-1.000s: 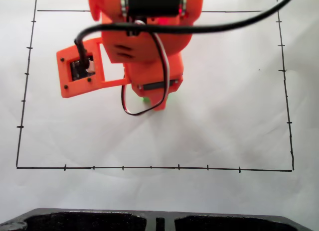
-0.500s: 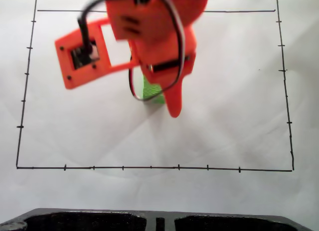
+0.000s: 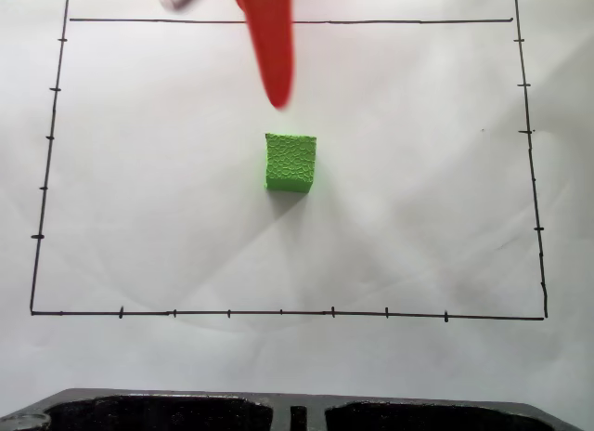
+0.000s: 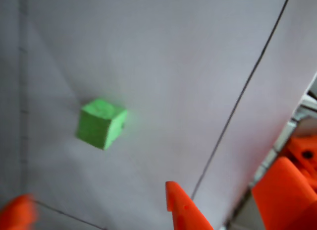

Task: Grasp the colored block, Place it on the black dot, and then return the arm to the default position.

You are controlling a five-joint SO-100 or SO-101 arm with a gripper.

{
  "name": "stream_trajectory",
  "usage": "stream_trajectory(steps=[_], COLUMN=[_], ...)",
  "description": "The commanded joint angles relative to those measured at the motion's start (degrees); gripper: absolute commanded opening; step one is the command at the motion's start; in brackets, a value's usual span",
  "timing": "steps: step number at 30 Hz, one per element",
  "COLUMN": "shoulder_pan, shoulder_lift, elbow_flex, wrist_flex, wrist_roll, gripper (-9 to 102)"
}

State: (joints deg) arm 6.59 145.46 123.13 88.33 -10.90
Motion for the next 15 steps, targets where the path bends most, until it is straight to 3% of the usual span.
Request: stream_trajectory(steps=[1, 4, 15], shoulder_pan=[-0.3, -0.7, 1.6], shoulder_lift=[8.0, 14.8, 32.6], elbow_flex=[3.5, 7.7, 25.0], wrist_flex=[0.9, -1.3, -7.9], wrist_roll=[0.3, -0.4, -2.5], gripper=[18, 3, 0])
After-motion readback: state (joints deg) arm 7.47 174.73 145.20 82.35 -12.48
